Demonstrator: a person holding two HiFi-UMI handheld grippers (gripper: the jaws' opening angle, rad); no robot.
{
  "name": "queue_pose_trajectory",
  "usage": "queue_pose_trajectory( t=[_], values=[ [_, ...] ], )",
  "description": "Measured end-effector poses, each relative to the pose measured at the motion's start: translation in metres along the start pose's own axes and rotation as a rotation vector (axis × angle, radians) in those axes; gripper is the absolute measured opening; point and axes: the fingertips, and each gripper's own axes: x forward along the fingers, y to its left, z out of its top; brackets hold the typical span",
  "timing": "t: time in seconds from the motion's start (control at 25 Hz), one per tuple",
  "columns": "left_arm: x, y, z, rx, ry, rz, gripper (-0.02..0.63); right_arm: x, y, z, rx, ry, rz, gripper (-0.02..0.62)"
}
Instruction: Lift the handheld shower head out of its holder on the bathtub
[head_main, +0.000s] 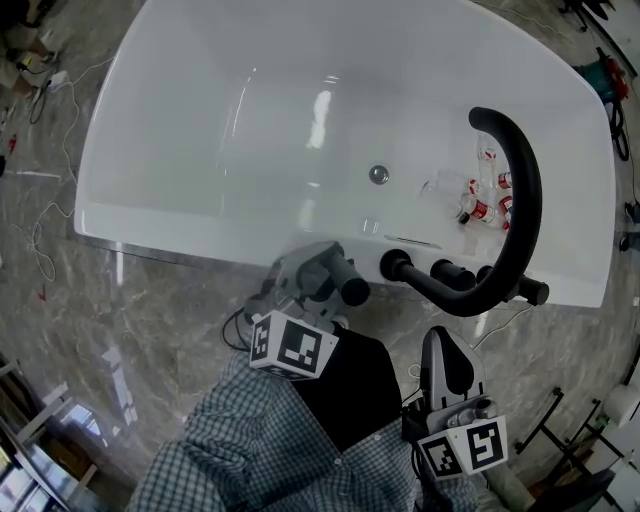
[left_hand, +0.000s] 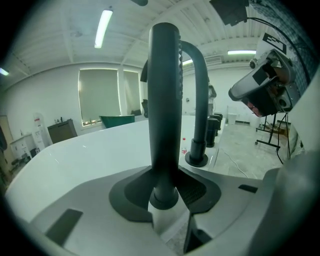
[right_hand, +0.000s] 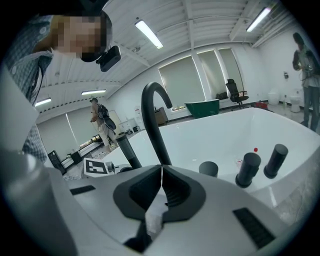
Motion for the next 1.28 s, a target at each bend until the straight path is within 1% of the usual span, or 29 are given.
queue_pose_trajectory(
  t=[0.28, 0.44, 0.76, 0.96, 1.08, 1.28],
  values=[
    [-0.012, -0.001, 0.018, 0.013, 0.009, 0.0, 0.127, -0.012, 0.007, 0.012, 0.006, -0.007, -0.002, 0.018],
    [-0.025, -0.003, 0.033, 0.032, 0.024, 0.004, 0.127, -0.023, 0.018, 0.026, -0.032, -0.007, 0.004, 0.018],
    [-0.055, -0.001, 0.066, -0.02, 0.03, 0.039, 0.127, -0.051, 0.034, 0.051, -0.024, -0.005, 0.003, 0.018],
    [-0.072, -0.002, 0.085, -0.018, 0.03, 0.041, 0.127, -0.068, 0.044, 0.062, -0.022, -0.006, 0.009, 0.018],
    [-0.084, -0.001, 0.098, -0.034, 0.018, 0.045, 0.127, -0.076, 0.049, 0.069, -0.019, -0.012, 0.013, 0.018],
    [-0.109, 0.001, 0.119, -0.033, 0.013, 0.061, 0.127, -0.088, 0.061, 0.084, 0.016, -0.038, 0.027, 0.018]
  ],
)
